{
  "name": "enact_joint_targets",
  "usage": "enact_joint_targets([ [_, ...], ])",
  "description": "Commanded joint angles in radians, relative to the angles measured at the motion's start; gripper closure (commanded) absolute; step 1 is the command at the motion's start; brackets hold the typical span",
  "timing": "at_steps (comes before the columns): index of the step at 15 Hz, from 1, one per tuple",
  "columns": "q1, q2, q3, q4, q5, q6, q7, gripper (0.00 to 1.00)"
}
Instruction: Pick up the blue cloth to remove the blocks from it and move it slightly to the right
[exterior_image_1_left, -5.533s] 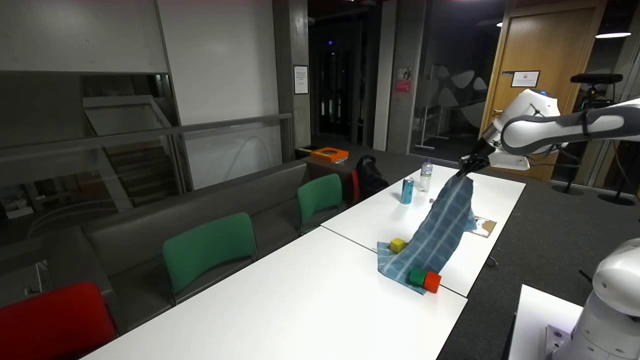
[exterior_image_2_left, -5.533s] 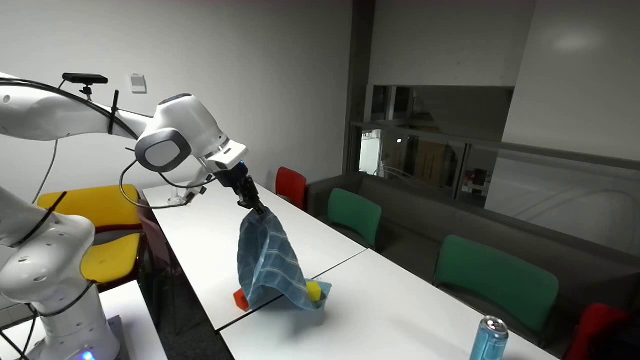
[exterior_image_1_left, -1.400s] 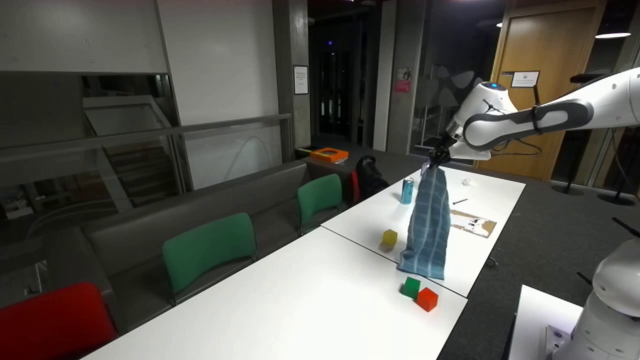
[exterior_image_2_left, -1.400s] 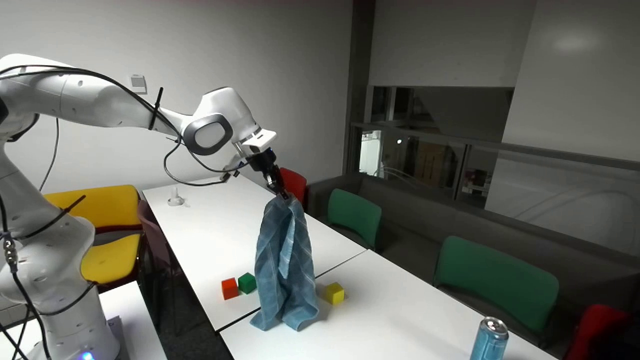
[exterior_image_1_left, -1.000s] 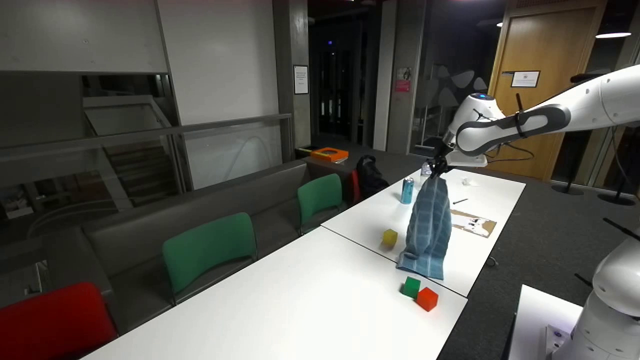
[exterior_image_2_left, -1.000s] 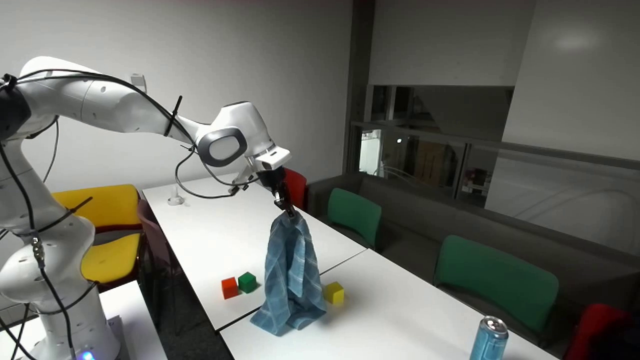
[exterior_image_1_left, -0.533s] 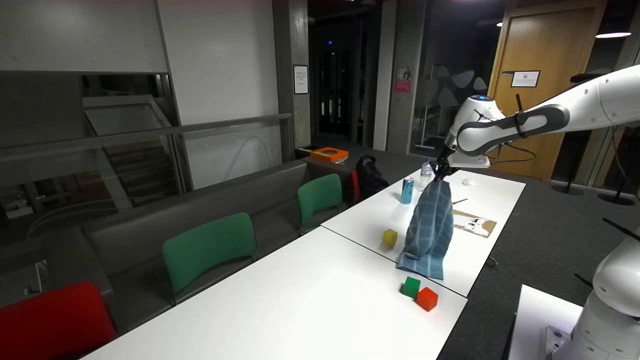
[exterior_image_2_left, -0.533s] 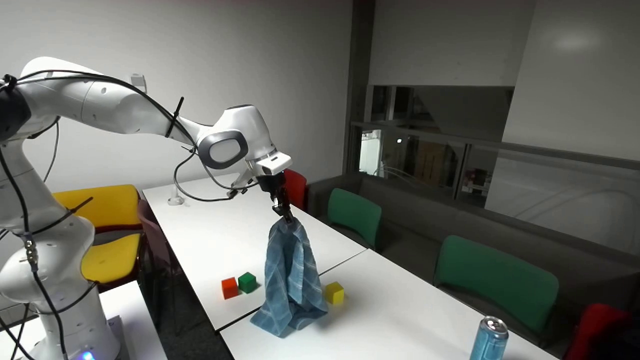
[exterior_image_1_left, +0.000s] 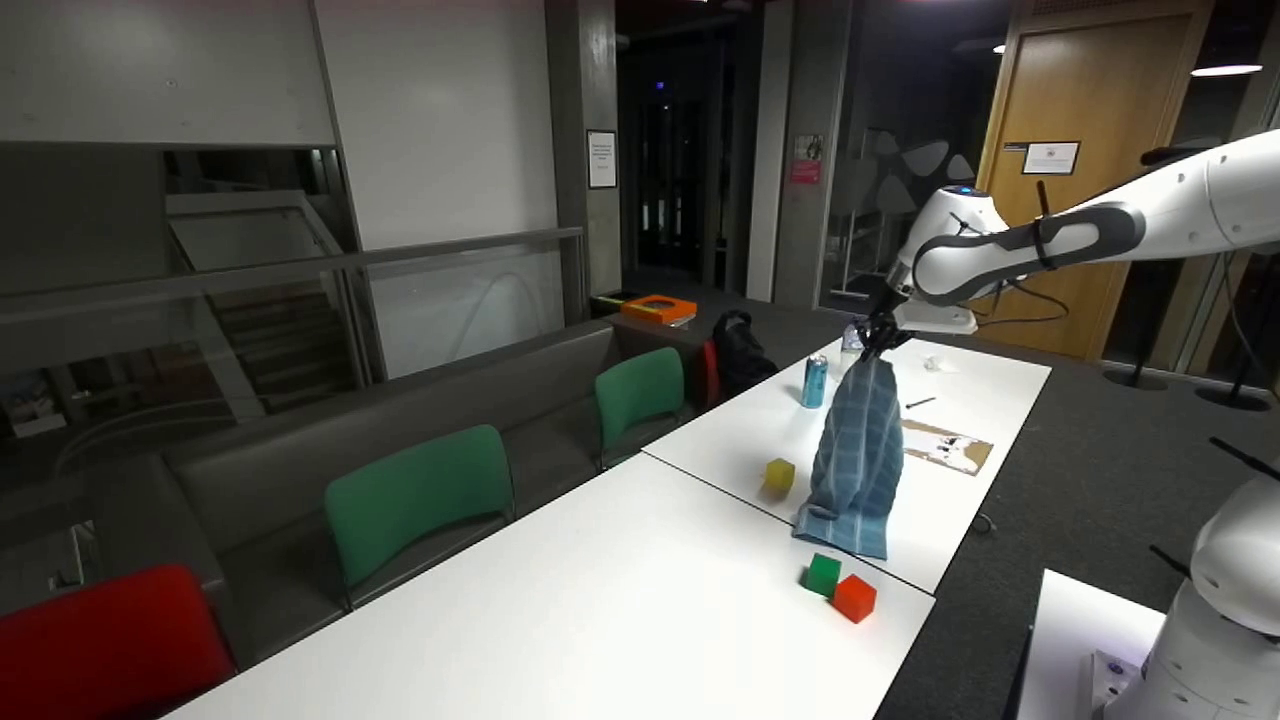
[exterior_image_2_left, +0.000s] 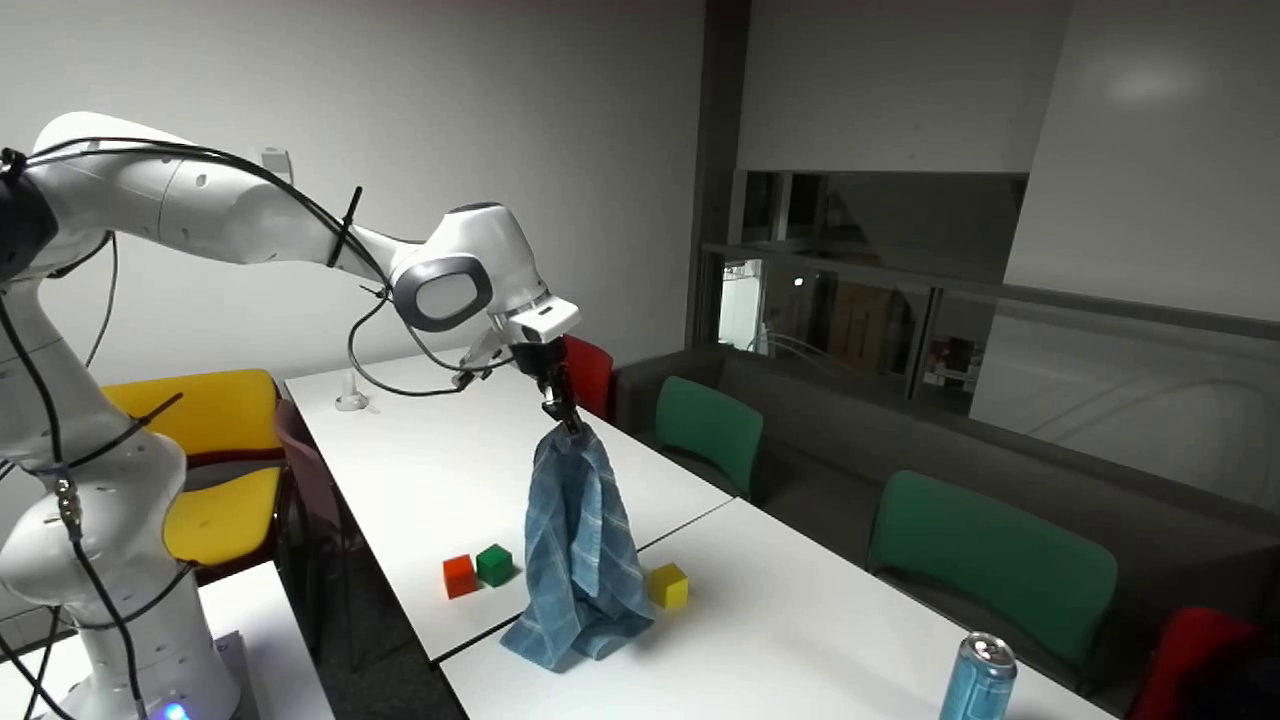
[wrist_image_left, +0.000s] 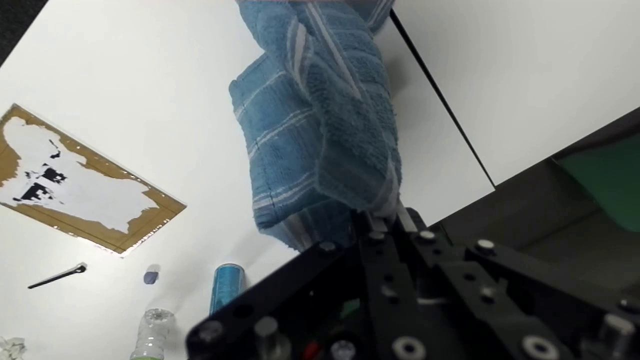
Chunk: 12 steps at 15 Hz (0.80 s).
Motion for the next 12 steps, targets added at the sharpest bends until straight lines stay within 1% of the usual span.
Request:
enact_joint_targets([
  [1, 0.073, -0.058, -0.05, 0.005, 0.135, -0.05, -0.135, 0.98],
  [2, 0.086, -0.071, -0.057, 0.001, 0.169, -0.056, -0.168, 0.98],
  [4, 0.098, -0.082, -0.065, 0.004, 0.2, -0.079, -0.204, 0.98],
  [6, 0.091, -0.086, -0.063, 0.009, 0.189, -0.104, -0.196, 0.68],
  [7, 0.089, -0.086, -0.065, 0.01, 0.187, -0.11, -0.195, 0.62],
  [8, 0.086, -0.087, -0.066, 0.012, 0.183, -0.12, -0.19, 0.53],
  [12, 0.084, -0.083, -0.071, 0.017, 0.18, -0.126, -0.185, 0.25],
])
